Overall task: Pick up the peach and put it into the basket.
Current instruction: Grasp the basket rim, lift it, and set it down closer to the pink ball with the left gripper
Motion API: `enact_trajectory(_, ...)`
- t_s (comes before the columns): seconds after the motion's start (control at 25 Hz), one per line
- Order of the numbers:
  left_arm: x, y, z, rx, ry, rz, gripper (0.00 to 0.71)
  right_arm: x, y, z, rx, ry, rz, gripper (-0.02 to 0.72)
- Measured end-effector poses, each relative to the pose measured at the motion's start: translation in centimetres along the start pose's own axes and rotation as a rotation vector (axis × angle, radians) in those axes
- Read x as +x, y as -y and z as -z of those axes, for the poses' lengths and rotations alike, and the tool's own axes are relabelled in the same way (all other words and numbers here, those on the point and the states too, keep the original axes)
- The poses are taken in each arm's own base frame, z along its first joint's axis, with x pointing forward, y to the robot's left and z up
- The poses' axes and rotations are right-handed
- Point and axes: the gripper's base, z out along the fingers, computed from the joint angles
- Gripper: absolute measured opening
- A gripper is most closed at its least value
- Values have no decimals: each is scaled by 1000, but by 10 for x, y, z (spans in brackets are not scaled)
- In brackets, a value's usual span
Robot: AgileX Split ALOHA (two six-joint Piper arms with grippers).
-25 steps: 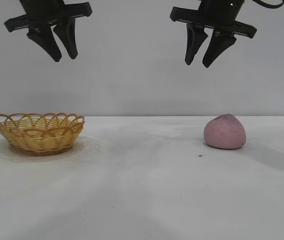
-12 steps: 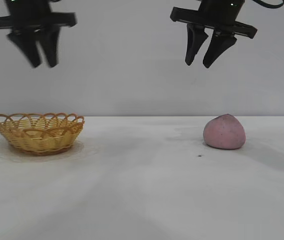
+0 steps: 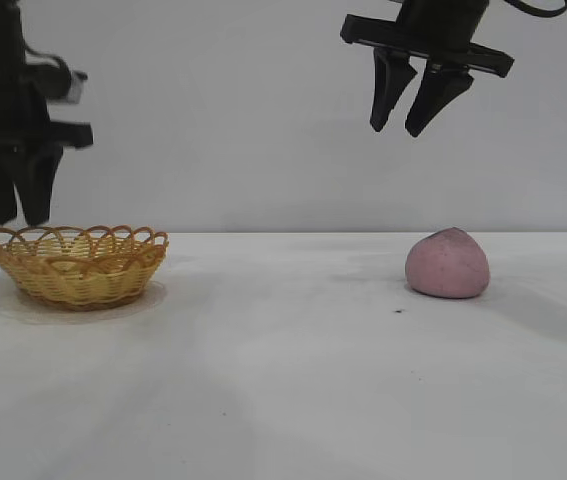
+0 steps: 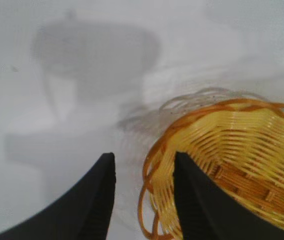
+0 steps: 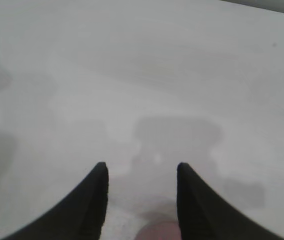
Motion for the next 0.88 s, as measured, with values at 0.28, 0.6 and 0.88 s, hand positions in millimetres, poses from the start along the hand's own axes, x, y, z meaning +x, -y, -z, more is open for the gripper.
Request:
enact_trajectory(0.28, 0, 9, -10, 107, 0, 58, 77, 0, 0, 0, 0, 0, 8, 314)
enact_trajectory(0.6, 9, 53, 33, 415, 199, 380, 0, 0, 0, 0, 3, 0, 12, 314)
enact_trajectory(0.88, 69, 111, 4, 458, 141, 561, 0, 0, 0, 0, 3, 0, 12, 314)
